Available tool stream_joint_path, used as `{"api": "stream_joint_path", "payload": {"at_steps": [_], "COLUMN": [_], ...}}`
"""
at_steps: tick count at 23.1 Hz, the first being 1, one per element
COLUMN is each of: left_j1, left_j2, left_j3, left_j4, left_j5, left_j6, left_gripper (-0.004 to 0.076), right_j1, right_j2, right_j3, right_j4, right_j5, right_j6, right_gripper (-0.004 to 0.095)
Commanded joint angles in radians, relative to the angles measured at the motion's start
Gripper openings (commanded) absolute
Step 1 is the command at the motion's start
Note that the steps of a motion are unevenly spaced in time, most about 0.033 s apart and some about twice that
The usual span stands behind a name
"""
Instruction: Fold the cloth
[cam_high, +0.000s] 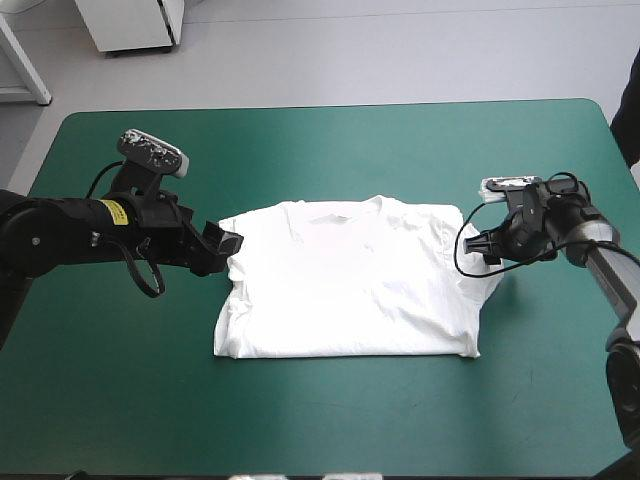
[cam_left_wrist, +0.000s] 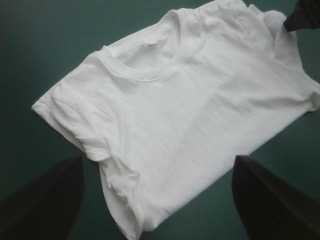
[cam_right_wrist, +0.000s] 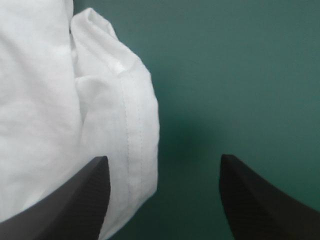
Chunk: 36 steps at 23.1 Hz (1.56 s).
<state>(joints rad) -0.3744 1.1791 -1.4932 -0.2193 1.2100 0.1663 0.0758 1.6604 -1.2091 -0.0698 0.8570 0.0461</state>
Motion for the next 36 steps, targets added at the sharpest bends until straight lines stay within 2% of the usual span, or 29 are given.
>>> {"api": "stream_joint_path", "payload": {"at_steps": [1, 4, 7, 13, 15, 16, 20, 24, 27, 30, 36], "left_j1": [-0.004, -0.004, -0.004, -0.004, -0.004, -0.004, -0.004, -0.004, -0.004, -0.004, -0.004], "left_j2": [-0.015, -0.015, -0.015, -0.015, -0.015, -0.015, -0.015, -0.023, -0.037, -0.039, -0.039], "left_j3": [-0.031, -0.031, -0.031, -0.031, -0.031, -0.031, -0.031, -0.040, -0.040, -0.040, -0.040], "left_j4": [0.002, 0.015, 0.029, 0.029, 0.029, 0.029, 0.029, 0.029, 0.034, 0.034, 0.042], "left_j5": [-0.043, -0.055, -0.058, -0.058, -0.046, -0.041, -0.003, 0.046, 0.053, 0.056, 0.040], "left_j6": [-0.012, -0.019, -0.035, -0.043, -0.043, -0.043, -0.047, -0.047, -0.047, -0.047, -0.043], "left_gripper": [0.0581, 0.0581, 0.0581, 0.0581, 0.0581, 0.0581, 0.0581, 0.0529, 0.0519, 0.0519, 0.0517], "right_j1": [-0.008, -0.005, -0.005, -0.005, -0.005, -0.005, -0.005, -0.005, 0.010, 0.074, 0.224], "right_j2": [0.011, 0.044, 0.064, 0.104, 0.128, 0.135, 0.136, 0.103, 0.062, 0.045, 0.089], "right_j3": [-0.032, -0.037, -0.044, -0.044, -0.044, -0.042, -0.052, -0.143, -0.223, -0.274, -0.269], "right_j4": [0.002, 0.006, 0.017, 0.125, 0.187, 0.191, 0.195, 0.209, 0.240, 0.300, 0.308], "right_j5": [-0.060, -0.068, -0.070, -0.070, -0.068, -0.068, -0.054, 0.047, 0.115, 0.171, 0.096], "right_j6": [-0.012, -0.023, -0.026, -0.108, -0.139, -0.139, -0.139, -0.139, -0.156, -0.192, -0.192], "right_gripper": [0.0600, 0.0598, 0.0540, 0.0236, 0.0045, 0.0000, -0.0017, -0.0017, -0.0017, -0.0017, -0.0017]}}
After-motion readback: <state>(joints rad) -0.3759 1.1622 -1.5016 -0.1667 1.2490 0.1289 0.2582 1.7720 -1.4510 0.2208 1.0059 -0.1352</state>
